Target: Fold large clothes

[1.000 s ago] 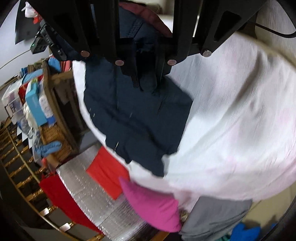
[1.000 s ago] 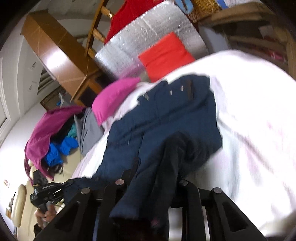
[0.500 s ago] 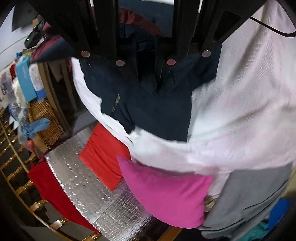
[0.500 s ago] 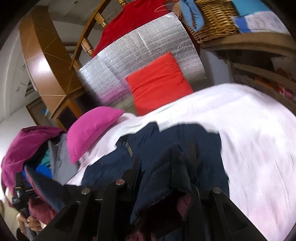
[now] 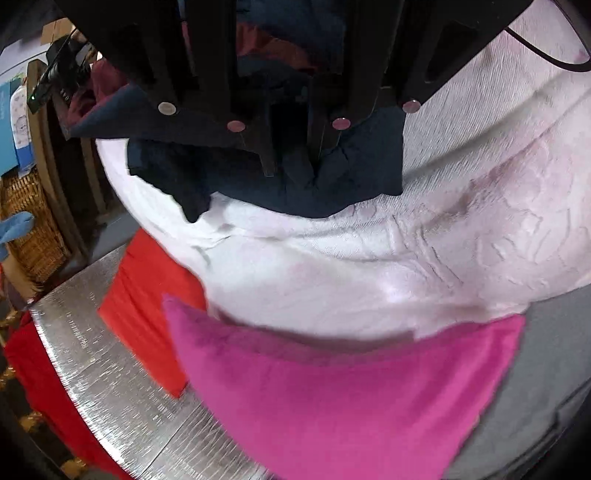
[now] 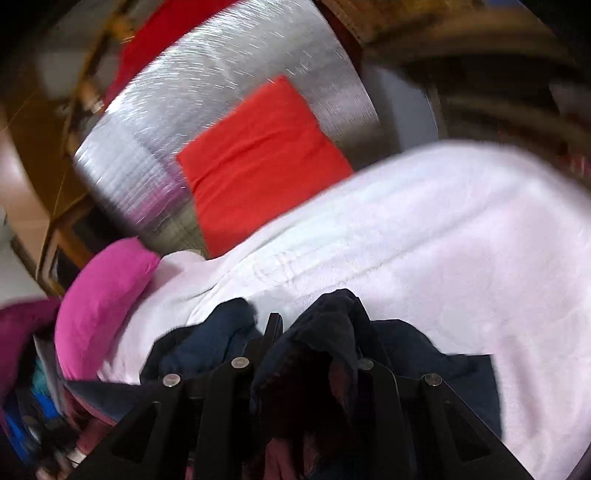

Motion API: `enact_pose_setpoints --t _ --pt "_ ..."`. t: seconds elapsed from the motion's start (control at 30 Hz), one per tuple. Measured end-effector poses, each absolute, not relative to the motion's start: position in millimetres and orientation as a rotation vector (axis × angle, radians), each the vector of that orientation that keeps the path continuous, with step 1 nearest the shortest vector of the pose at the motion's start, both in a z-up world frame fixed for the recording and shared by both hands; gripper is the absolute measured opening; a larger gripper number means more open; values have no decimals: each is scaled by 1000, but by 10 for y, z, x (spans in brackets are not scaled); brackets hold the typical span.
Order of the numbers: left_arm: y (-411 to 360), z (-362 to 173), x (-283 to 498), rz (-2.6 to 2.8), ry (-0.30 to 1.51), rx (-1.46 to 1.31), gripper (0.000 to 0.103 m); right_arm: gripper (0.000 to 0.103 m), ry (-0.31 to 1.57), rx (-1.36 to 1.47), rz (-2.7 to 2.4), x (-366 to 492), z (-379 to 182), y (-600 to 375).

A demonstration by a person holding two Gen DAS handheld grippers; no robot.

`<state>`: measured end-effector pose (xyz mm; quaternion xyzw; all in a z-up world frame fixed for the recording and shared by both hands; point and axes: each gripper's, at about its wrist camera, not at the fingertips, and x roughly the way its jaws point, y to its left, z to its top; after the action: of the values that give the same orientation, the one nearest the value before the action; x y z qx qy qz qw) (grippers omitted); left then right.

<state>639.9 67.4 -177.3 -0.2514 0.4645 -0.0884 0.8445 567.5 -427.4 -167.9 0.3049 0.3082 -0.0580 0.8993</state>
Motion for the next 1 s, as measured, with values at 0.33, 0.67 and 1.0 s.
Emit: enact_pose_setpoints --t 0.33,0.67,1.0 --pt "1155 -1792 6541 -373 1052 -910 60 77 563 1362 80 5745 -1969 -5247" --pt "1238 -1255 5404 -220 752 -852 89 77 547 1023 95 4798 -1443 -4804" --pt "779 -1523 4005 -17 821 -770 89 79 578 957 82 3627 -1484 -4244"
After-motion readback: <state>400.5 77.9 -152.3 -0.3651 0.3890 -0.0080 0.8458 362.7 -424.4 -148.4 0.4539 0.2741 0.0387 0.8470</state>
